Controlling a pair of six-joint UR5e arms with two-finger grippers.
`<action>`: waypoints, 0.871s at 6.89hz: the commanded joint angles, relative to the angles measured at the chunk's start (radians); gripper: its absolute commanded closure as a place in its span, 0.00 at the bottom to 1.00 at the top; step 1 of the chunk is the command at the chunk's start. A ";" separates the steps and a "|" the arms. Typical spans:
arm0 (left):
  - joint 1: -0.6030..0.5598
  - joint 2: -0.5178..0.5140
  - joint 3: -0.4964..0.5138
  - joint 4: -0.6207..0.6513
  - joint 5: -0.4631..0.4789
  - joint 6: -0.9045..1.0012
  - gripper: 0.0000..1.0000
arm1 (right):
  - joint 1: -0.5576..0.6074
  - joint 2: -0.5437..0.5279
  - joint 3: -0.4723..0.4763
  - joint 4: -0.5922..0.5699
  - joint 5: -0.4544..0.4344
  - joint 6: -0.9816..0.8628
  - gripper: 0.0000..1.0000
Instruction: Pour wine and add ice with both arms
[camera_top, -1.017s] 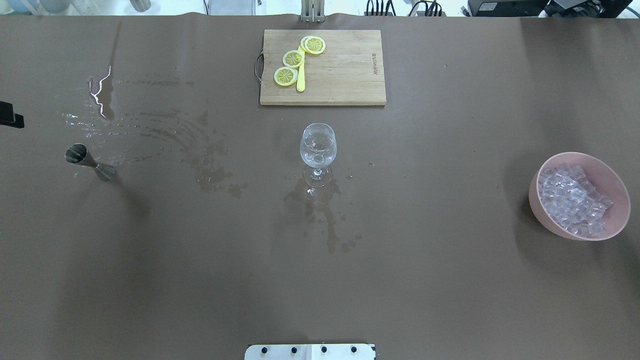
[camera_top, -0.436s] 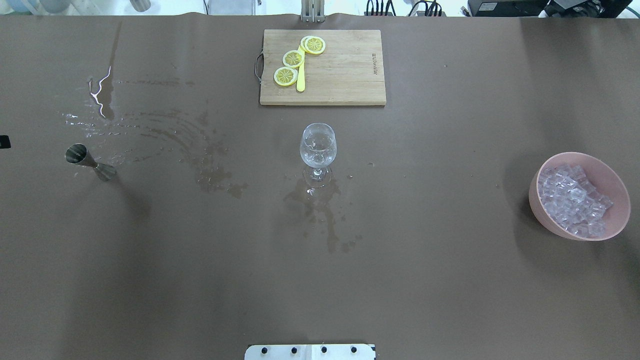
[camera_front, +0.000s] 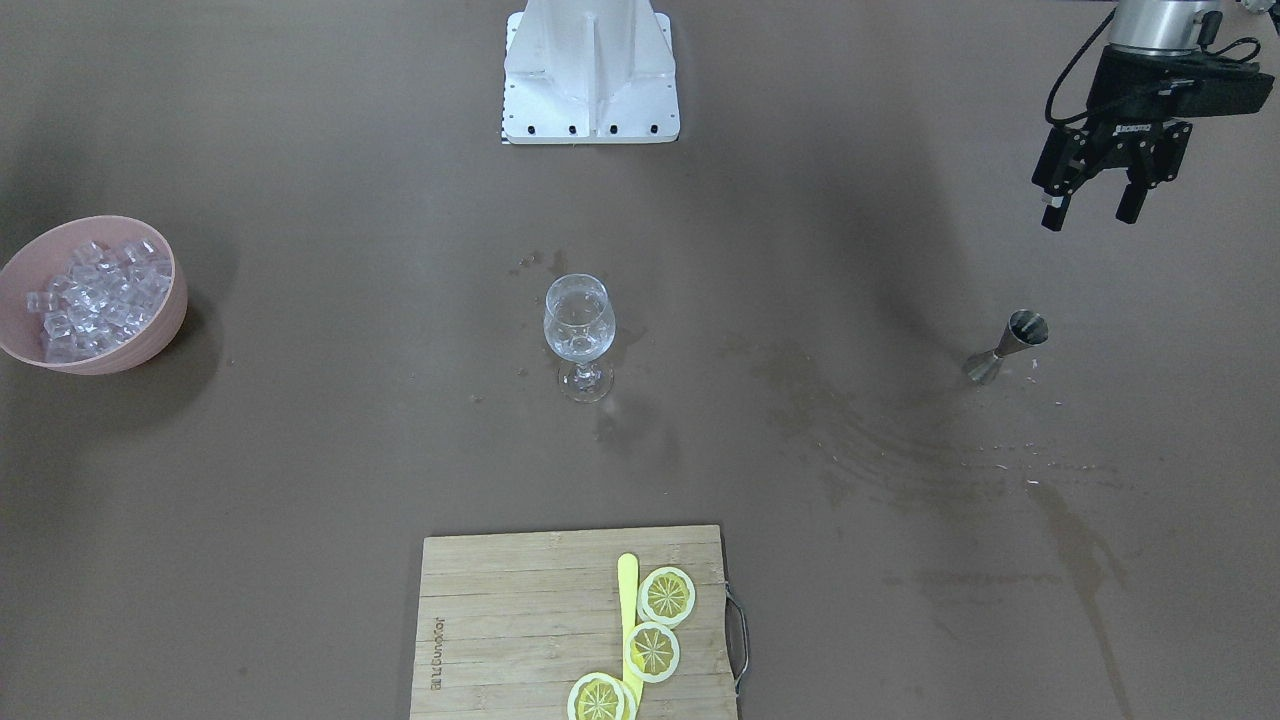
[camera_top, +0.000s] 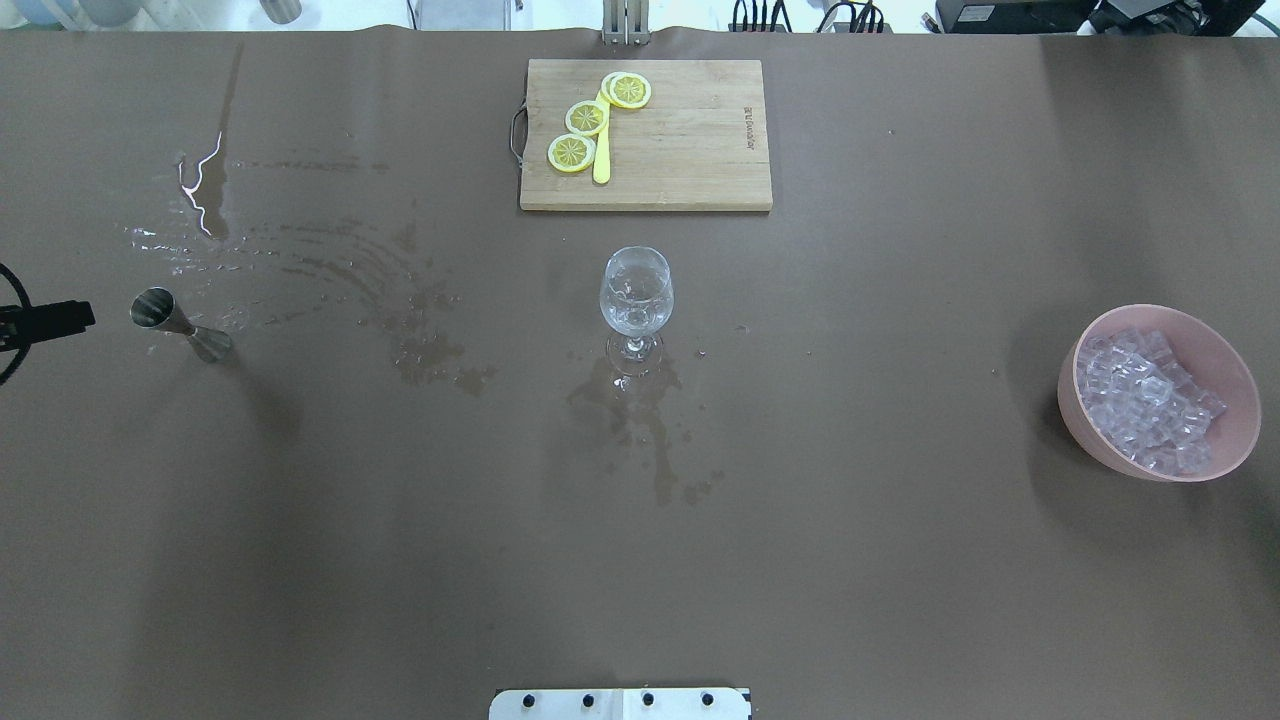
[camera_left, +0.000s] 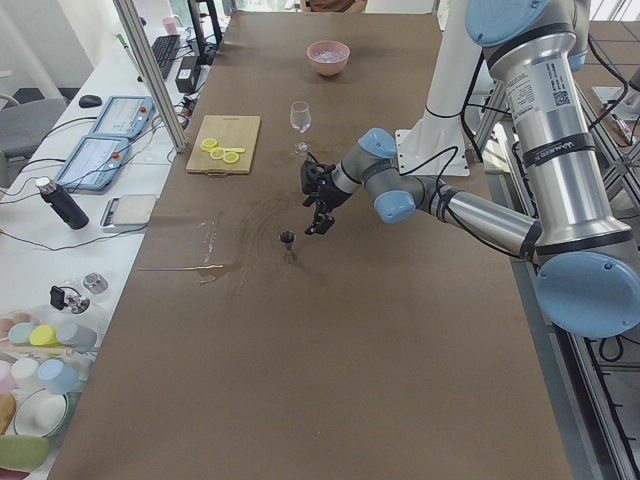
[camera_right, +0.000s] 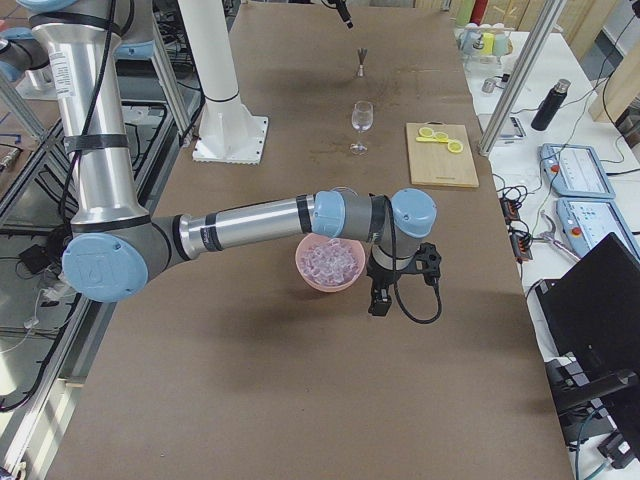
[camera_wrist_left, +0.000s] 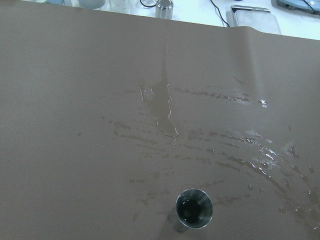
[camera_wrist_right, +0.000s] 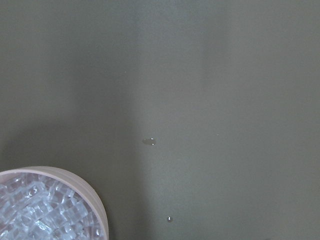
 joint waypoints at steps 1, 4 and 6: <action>0.247 0.015 0.008 0.000 0.268 -0.153 0.02 | -0.007 0.005 -0.005 0.000 0.000 0.000 0.00; 0.325 0.011 0.117 -0.028 0.439 -0.174 0.03 | -0.007 0.011 -0.009 0.000 0.000 0.000 0.00; 0.342 -0.011 0.291 -0.256 0.525 -0.171 0.03 | -0.009 0.012 -0.009 0.000 0.000 0.000 0.00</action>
